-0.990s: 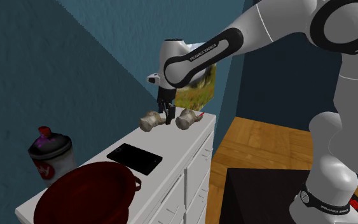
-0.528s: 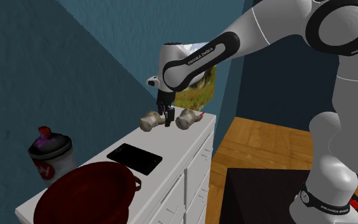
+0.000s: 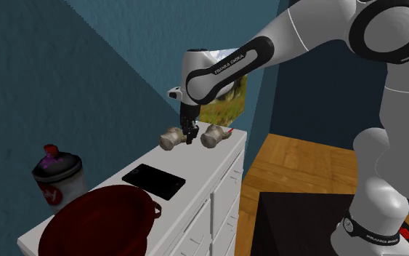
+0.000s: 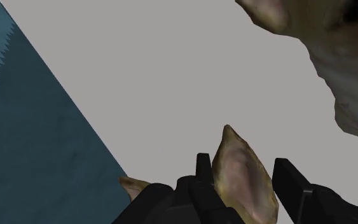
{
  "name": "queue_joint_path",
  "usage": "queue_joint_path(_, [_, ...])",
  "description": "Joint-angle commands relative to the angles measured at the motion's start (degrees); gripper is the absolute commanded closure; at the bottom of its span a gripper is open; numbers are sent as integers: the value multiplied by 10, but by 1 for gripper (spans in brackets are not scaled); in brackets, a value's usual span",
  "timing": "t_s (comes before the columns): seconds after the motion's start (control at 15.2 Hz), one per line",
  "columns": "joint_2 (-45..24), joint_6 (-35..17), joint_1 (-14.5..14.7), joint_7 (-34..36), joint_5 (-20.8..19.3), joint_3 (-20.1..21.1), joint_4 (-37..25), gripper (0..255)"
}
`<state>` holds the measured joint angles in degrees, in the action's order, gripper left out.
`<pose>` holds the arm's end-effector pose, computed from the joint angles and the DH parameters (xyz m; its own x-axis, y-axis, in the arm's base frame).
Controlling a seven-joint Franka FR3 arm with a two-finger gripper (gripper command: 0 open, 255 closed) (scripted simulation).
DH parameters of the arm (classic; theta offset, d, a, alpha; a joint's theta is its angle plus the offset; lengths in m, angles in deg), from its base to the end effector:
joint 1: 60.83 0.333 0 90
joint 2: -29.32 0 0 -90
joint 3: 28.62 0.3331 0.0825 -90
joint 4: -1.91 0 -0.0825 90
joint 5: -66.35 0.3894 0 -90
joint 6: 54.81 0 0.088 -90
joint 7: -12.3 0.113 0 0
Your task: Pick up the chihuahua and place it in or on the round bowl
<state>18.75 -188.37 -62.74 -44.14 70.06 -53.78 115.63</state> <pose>0.5520 -0.2696 0.4070 0.8785 0.4712 0.0794 0.4549 -0.8755 0.1630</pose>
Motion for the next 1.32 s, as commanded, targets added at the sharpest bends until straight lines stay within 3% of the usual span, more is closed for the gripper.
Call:
queue_joint_path(0.0, [0, 0, 0, 0, 0, 0, 0, 255])
queue_joint_path(0.2, [0, 0, 0, 0, 0, 0, 0, 255])
queue_joint_path(1.25, [44, 114, 6, 15, -26, -4, -75, 255])
